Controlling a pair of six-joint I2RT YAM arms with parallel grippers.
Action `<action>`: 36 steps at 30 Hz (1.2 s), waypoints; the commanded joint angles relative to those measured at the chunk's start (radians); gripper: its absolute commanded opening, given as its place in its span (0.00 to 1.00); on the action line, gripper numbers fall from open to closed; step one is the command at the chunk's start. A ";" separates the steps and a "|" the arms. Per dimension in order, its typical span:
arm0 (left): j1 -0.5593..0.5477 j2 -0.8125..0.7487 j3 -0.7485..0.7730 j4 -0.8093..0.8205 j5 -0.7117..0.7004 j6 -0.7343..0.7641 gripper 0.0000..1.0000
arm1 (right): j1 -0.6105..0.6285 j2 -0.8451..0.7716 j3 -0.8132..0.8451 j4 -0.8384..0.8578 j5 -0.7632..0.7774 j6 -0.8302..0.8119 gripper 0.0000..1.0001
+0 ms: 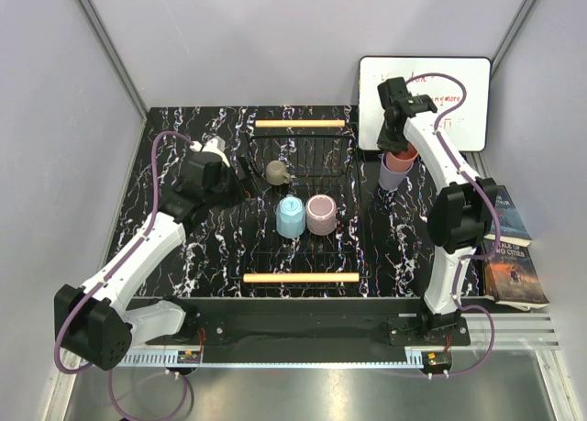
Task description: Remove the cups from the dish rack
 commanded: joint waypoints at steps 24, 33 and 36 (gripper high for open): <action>0.001 0.021 -0.006 0.016 -0.009 0.030 0.99 | -0.008 -0.023 0.023 0.115 -0.013 -0.010 0.32; -0.008 0.036 0.060 -0.002 -0.036 0.079 0.99 | 0.024 -0.415 -0.293 0.457 -0.285 0.013 0.53; -0.059 0.069 0.112 -0.031 -0.113 0.120 0.99 | 0.073 -0.532 -0.405 0.517 -0.306 0.009 0.56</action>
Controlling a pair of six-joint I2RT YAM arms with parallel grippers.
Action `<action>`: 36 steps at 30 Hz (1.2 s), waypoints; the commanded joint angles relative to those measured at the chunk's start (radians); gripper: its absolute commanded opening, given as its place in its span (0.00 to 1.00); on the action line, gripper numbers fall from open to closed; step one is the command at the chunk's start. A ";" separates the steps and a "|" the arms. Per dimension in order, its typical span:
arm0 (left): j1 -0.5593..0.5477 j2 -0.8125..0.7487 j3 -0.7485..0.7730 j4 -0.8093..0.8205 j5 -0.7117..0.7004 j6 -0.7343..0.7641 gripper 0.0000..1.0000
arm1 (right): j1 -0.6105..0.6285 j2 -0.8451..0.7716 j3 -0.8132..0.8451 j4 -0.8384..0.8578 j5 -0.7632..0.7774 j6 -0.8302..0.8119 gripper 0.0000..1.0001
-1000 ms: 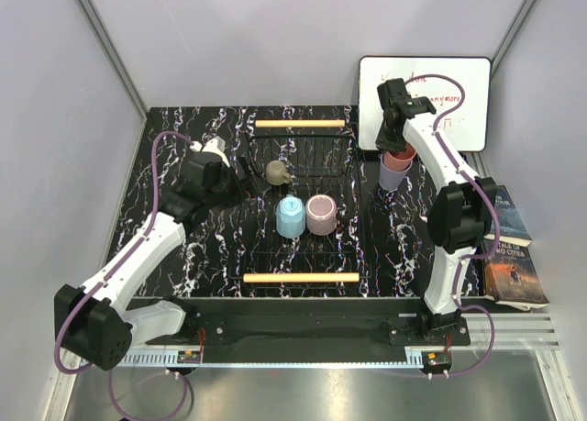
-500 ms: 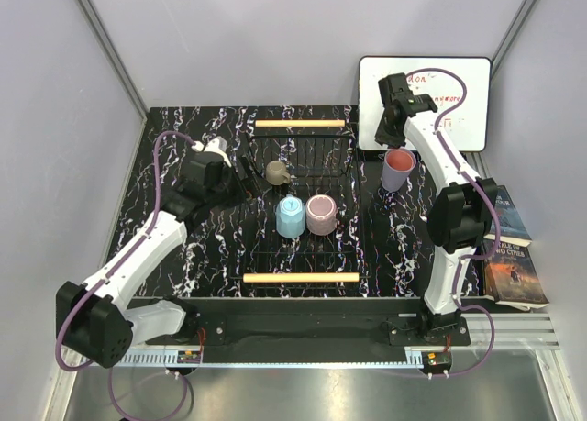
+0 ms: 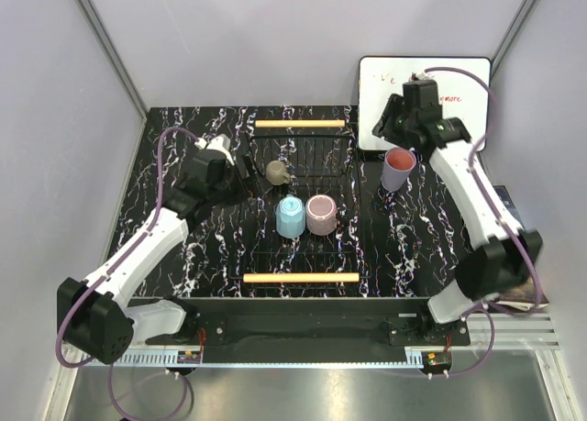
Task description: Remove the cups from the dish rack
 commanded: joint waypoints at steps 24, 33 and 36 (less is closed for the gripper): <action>-0.297 0.417 0.299 -0.136 -0.281 0.095 0.99 | 0.277 -0.552 -0.596 0.333 -0.093 0.046 0.73; -0.336 0.374 0.319 -0.143 -0.305 0.104 0.99 | 0.277 -0.543 -0.627 0.370 -0.101 0.060 0.74; -0.340 0.406 0.301 -0.153 -0.297 0.092 0.99 | 0.277 -0.548 -0.625 0.375 -0.127 0.060 0.74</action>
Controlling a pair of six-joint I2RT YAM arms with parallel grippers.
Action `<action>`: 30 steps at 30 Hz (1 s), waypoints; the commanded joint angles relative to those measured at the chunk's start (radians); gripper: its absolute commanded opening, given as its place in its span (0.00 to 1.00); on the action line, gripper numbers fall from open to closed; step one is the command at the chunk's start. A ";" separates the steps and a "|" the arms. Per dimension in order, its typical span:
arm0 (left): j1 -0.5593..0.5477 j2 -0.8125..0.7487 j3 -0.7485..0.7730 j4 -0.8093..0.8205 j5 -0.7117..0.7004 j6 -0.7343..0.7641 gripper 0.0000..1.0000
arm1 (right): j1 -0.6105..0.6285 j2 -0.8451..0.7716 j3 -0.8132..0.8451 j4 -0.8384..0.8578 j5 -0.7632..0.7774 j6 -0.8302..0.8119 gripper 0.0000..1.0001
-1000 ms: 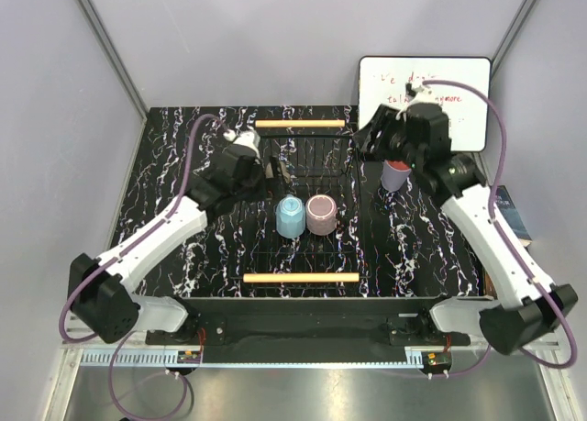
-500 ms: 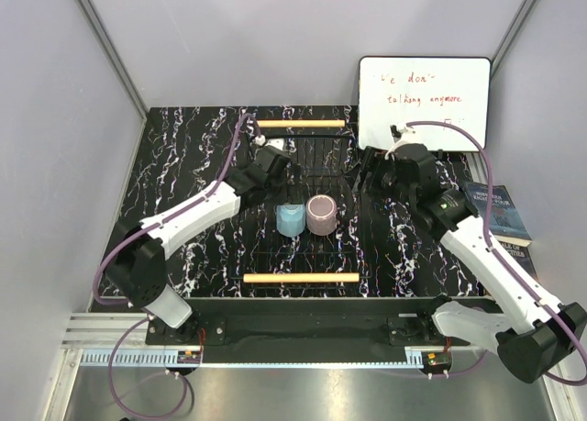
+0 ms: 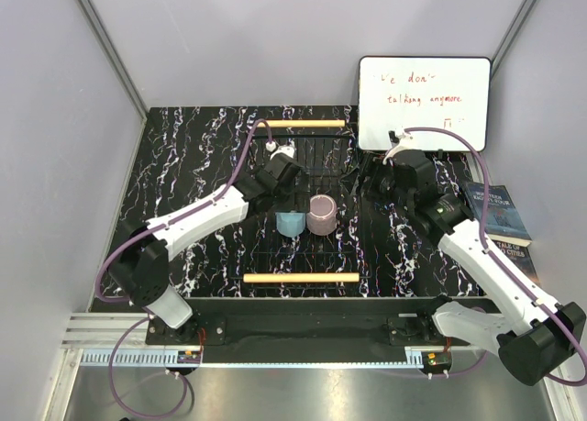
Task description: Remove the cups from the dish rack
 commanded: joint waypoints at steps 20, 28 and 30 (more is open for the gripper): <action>-0.009 0.066 0.011 -0.010 -0.047 -0.001 0.12 | 0.008 -0.041 -0.032 0.065 -0.018 0.000 0.73; -0.009 -0.075 0.099 -0.032 -0.073 0.069 0.00 | 0.008 -0.050 -0.025 0.065 -0.022 0.004 0.72; -0.009 -0.101 0.148 -0.039 -0.064 0.087 0.00 | 0.008 -0.056 -0.022 0.065 -0.024 0.005 0.72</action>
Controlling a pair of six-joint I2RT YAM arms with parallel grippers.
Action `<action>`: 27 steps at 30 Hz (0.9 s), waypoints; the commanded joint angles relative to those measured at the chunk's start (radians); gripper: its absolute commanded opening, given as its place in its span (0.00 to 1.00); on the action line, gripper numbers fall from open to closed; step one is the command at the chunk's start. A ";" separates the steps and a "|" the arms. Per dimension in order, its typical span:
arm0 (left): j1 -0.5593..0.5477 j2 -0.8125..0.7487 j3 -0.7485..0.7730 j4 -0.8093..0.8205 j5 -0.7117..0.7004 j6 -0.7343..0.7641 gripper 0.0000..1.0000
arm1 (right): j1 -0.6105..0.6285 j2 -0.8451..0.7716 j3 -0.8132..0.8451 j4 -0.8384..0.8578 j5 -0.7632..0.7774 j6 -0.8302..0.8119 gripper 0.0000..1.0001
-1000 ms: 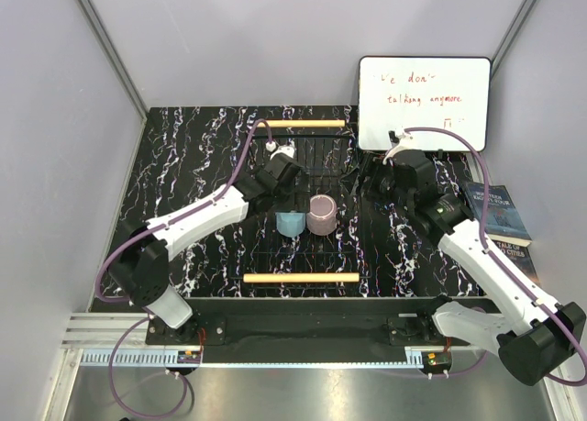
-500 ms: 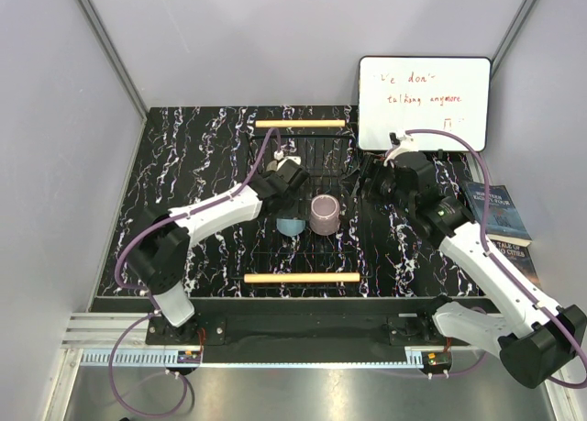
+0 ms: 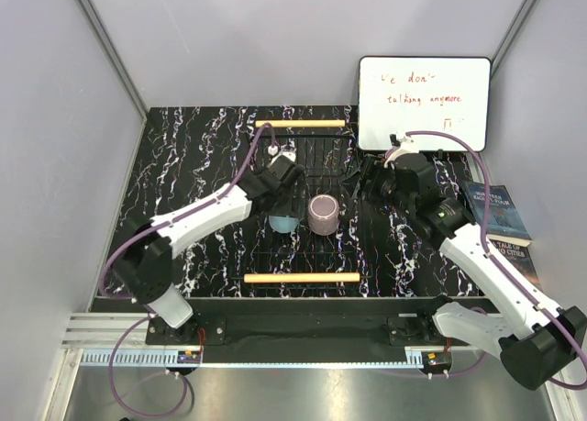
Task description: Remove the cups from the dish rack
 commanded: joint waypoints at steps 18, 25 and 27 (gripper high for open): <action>0.249 -0.511 -0.403 1.170 0.717 -0.346 0.00 | 0.008 -0.141 -0.084 0.220 -0.203 0.055 0.67; 0.295 -0.381 -0.501 1.718 0.882 -0.676 0.00 | 0.008 -0.149 -0.133 0.377 -0.341 0.135 0.67; 0.295 -0.344 -0.501 1.854 0.915 -0.733 0.00 | 0.008 -0.149 -0.146 0.432 -0.364 0.156 0.67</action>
